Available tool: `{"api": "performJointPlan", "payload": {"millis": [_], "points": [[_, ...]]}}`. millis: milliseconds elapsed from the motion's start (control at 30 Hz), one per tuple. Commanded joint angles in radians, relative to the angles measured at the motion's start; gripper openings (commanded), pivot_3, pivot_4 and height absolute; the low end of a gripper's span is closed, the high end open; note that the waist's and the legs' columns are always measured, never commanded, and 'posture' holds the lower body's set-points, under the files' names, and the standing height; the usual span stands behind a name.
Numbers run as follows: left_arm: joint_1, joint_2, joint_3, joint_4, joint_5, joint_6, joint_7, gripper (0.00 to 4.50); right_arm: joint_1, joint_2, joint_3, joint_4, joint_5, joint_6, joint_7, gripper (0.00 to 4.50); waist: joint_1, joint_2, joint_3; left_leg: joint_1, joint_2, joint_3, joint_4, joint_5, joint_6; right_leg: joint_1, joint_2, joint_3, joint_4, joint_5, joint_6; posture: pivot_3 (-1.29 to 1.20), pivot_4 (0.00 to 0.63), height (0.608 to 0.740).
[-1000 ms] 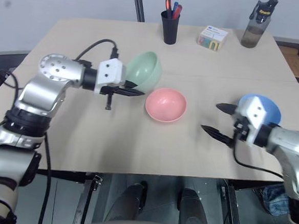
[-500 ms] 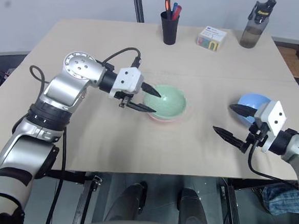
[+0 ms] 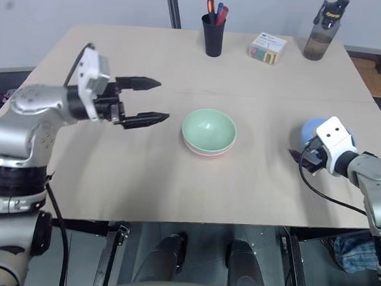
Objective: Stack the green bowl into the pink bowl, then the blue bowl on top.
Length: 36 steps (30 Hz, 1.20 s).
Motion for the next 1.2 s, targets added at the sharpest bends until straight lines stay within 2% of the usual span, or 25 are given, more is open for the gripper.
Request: {"api": "performJointPlan", "payload": {"millis": [33, 100, 200, 233, 267, 333, 367, 433, 567, 700, 900, 1133, 1200], "points": [[0.112, 0.032, 0.128, -0.144, -0.063, 0.031, 0.072, 4.50, -0.071, -0.004, 0.020, 0.061, -0.016, 0.034, -0.007, 3.96, 0.004, 0.000, 0.000, 0.000, 0.000, 0.000, 0.000, 0.000, 0.000, 0.000, 0.000, 0.000, 0.000, 0.000, 0.000, 0.00, 0.150, 0.740], [0.167, 0.052, 0.166, -0.171, -0.102, 0.058, 0.078, 4.50, -0.099, 0.002, 0.035, 0.102, -0.024, 0.038, -0.006, 3.22, 0.009, 0.000, 0.000, 0.000, 0.000, 0.000, 0.000, 0.000, 0.000, 0.000, 0.000, 0.000, 0.000, 0.000, 0.000, 0.00, 0.150, 0.740], [0.220, 0.077, 0.197, -0.198, -0.143, 0.078, 0.088, 4.50, -0.129, 0.007, 0.057, 0.151, -0.036, 0.030, -0.003, 1.86, 0.014, 0.000, 0.000, 0.000, 0.000, -0.001, 0.001, 0.000, 0.000, 0.001, 0.000, -0.001, 0.000, -0.002, -0.001, 0.00, 0.150, 0.740], [0.229, 0.080, 0.200, -0.206, -0.151, 0.082, 0.096, 4.50, -0.135, 0.007, 0.062, 0.165, -0.039, 0.023, -0.001, 1.67, 0.015, 0.000, 0.000, 0.000, 0.000, -0.001, 0.001, 0.000, 0.000, 0.001, 0.000, -0.001, 0.000, -0.002, -0.001, 0.00, 0.150, 0.740], [0.240, 0.084, 0.206, -0.216, -0.166, 0.096, 0.103, 4.50, -0.142, 0.007, 0.070, 0.179, -0.045, 0.016, 0.001, 1.01, 0.015, 0.000, 0.000, 0.000, 0.000, -0.001, 0.002, 0.000, 0.000, 0.001, 0.000, -0.001, -0.001, -0.002, -0.001, 0.00, 0.150, 0.740], [0.266, 0.087, 0.213, -0.233, -0.168, 0.092, 0.120, 4.50, -0.157, 0.008, 0.085, 0.193, -0.055, 0.002, 0.006, 0.56, 0.009, 0.000, 0.000, 0.000, -0.001, 0.000, 0.002, 0.000, 0.000, 0.001, -0.001, 0.000, -0.001, -0.002, -0.001, 0.00, 0.150, 0.740], [0.278, 0.084, 0.211, -0.238, -0.140, 0.060, 0.140, 4.50, -0.166, 0.010, 0.090, 0.192, -0.058, -0.005, 0.006, 0.03, 0.008, 0.000, 0.000, 0.000, 0.000, 0.000, 0.001, 0.000, 0.000, 0.001, 0.000, 0.000, -0.001, -0.002, -0.001, 0.00, 0.150, 0.740], [0.293, 0.070, 0.204, -0.240, -0.091, 0.001, 0.184, 4.50, -0.177, 0.011, 0.100, 0.180, -0.062, -0.026, 0.018, 0.03, 0.007, 0.000, 0.000, 0.000, 0.000, 0.000, 0.001, 0.000, 0.000, 0.001, 0.000, 0.000, -0.001, -0.002, -0.001, 0.00, 0.150, 0.740], [0.312, 0.004, 0.222, -0.218, -0.134, -0.072, 0.196, 4.50, -0.197, 0.046, 0.104, 0.097, -0.009, -0.106, 0.092, 0.03, 0.004, 0.000, 0.000, 0.001, 0.000, 0.000, 0.001, 0.000, 0.000, 0.001, 0.000, 0.000, 0.000, -0.001, -0.001, 0.00, 0.150, 0.740], [0.337, -0.007, 0.216, -0.212, -0.132, -0.113, 0.196, 4.50, -0.229, 0.121, 0.102, -0.007, 0.115, -0.091, 0.179, 0.03, 0.005, 0.000, 0.000, 0.000, 0.001, 0.001, 0.001, 0.000, 0.000, 0.001, 0.000, 0.000, -0.001, 0.000, 0.001, 0.00, 0.150, 0.740], [0.370, -0.005, 0.214, -0.241, -0.188, -0.090, 0.209, 4.50, -0.338, 0.302, 0.266, -0.087, 0.183, -0.058, 0.236, 0.03, 0.005, 0.000, 0.000, 0.001, 0.002, 0.000, 0.001, 0.000, 0.000, 0.000, 0.002, 0.000, 0.000, 0.000, 0.000, 0.00, 0.150, 0.740], [0.410, 0.005, 0.232, -0.284, -0.225, -0.077, 0.247, 4.50, -0.386, 0.402, 0.358, -0.043, 0.188, -0.059, 0.270, 0.03, 0.012, -0.001, 0.000, 0.000, 0.001, -0.001, 0.001, 0.000, 0.000, 0.001, 0.001, -0.001, -0.001, 0.000, -0.003, 0.00, 0.150, 0.740], [0.424, 0.004, 0.236, -0.300, -0.231, -0.074, 0.261, 4.50, -0.405, 0.415, 0.378, 0.002, 0.155, -0.094, 0.267, 0.78, 0.008, -0.001, 0.000, 0.000, 0.001, -0.001, 0.001, 0.000, 0.000, 0.001, 0.001, -0.001, -0.001, 0.000, -0.003, 0.00, 0.150, 0.740]]}}
